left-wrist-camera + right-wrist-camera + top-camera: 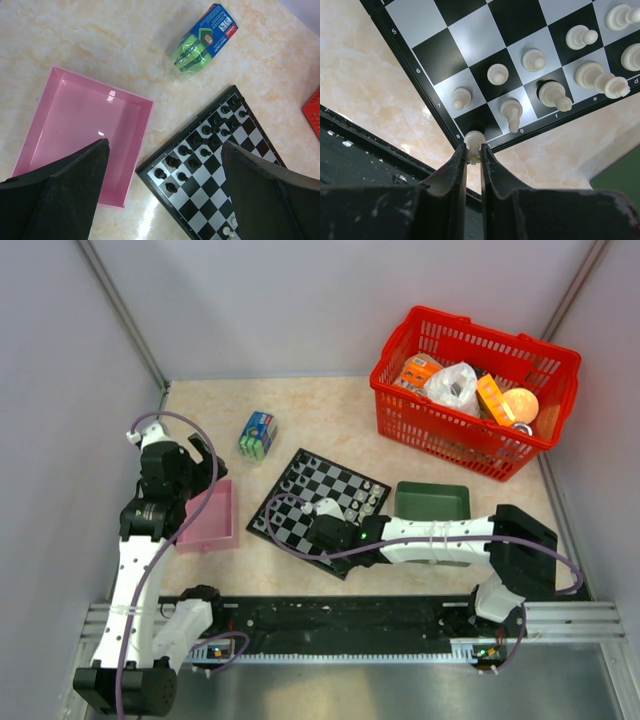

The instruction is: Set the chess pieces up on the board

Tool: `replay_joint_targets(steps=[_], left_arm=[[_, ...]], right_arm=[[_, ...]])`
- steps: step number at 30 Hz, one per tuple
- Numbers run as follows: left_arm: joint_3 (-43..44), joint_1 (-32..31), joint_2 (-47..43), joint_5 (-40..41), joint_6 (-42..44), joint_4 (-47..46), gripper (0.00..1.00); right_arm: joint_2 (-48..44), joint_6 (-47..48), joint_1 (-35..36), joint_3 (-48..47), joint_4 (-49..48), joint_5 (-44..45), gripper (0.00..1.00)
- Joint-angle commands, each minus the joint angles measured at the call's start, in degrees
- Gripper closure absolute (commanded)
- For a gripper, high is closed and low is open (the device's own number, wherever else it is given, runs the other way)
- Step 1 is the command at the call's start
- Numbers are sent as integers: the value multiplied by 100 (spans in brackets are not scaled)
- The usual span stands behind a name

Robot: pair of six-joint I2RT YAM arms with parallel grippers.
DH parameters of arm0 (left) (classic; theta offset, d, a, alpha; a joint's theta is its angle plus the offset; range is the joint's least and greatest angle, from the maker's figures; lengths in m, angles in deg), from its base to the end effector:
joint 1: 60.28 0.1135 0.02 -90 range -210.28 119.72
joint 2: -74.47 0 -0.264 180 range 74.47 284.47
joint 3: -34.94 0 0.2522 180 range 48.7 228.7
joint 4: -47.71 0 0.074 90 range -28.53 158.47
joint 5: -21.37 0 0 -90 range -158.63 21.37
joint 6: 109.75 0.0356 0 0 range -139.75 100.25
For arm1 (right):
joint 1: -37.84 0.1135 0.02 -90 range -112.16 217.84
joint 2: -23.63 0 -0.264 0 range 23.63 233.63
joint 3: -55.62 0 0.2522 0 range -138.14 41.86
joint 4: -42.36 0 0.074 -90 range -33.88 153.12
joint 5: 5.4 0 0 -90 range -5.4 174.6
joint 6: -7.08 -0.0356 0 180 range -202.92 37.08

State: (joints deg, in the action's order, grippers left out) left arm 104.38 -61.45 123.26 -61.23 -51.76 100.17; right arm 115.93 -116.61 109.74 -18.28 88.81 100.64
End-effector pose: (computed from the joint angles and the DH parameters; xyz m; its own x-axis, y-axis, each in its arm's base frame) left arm 0.1750 0.0010 0.3434 -0.3996 -0.5176 -0.7566 -0.3550 0.8483 -0.3929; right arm 0.1075 0.2972 0.1997 -0.7205 -0.4884 -0.4924 -0.5737 0.8186 0.0276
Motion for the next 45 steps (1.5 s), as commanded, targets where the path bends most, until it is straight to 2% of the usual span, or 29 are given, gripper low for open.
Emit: replay_joint_targets(steps=[1,22,32,34,38,45], left_arm=[[-5,38,-98,121,28,-82,1],[-84,38,-125,148,2,-99,1],[-84,29,-142,166,2,-108,1],[-92,38,-133,148,-7,-117,1],[-119,38,-116,95,-16,-152,1],[-198,38,-98,42,-68,-222,1]], right_arm=[[78,82,96,-332,-131,137,100],[351,74,96,-437,18,286,98],[316,65,79,-455,80,208,83],[272,65,87,-446,80,181,71],[140,38,79,-498,71,163,57],[-342,222,96,-683,106,102,52]])
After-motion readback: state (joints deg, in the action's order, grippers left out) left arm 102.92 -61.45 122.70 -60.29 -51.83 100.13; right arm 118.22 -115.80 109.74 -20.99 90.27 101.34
